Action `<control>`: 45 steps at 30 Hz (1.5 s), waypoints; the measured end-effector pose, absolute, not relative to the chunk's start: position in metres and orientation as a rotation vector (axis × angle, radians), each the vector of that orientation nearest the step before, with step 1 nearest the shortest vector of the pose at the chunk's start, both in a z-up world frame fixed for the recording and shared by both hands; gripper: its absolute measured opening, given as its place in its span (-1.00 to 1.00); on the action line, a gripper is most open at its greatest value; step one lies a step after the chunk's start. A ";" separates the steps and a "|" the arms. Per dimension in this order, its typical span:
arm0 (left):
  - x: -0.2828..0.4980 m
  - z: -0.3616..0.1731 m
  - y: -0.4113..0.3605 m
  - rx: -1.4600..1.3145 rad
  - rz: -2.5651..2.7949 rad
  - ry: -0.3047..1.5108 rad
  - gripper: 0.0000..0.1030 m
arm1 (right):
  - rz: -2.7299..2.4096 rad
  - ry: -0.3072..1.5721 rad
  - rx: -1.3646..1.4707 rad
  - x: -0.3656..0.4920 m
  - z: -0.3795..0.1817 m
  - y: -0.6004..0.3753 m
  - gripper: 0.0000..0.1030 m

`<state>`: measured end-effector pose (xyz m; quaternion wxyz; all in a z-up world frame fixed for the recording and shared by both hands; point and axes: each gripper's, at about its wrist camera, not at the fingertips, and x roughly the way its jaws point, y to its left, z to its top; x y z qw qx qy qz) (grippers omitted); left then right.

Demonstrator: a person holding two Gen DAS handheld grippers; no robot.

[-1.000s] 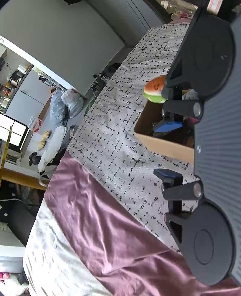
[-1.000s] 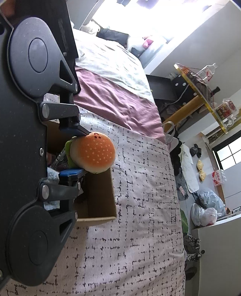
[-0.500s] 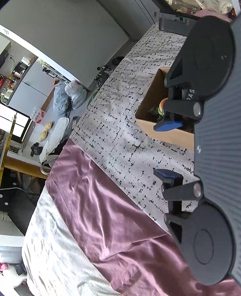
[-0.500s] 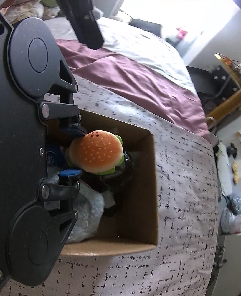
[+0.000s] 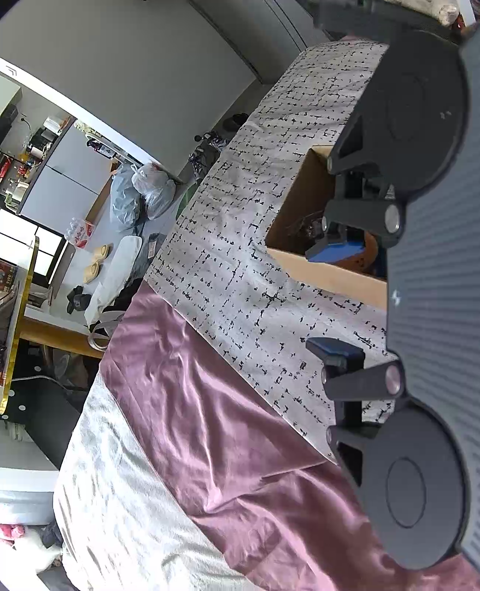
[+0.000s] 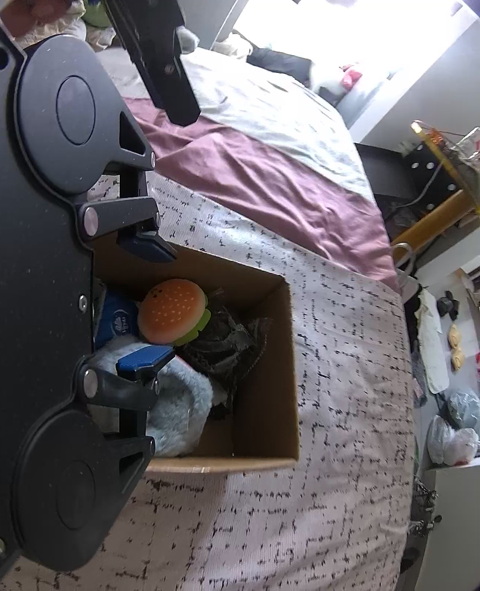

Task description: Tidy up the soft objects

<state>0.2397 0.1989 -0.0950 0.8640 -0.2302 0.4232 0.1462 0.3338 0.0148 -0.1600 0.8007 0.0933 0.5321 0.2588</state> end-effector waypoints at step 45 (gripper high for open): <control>0.141 -0.034 0.038 -0.213 0.167 0.891 0.99 | 0.364 0.781 0.273 0.186 -0.042 -0.214 1.00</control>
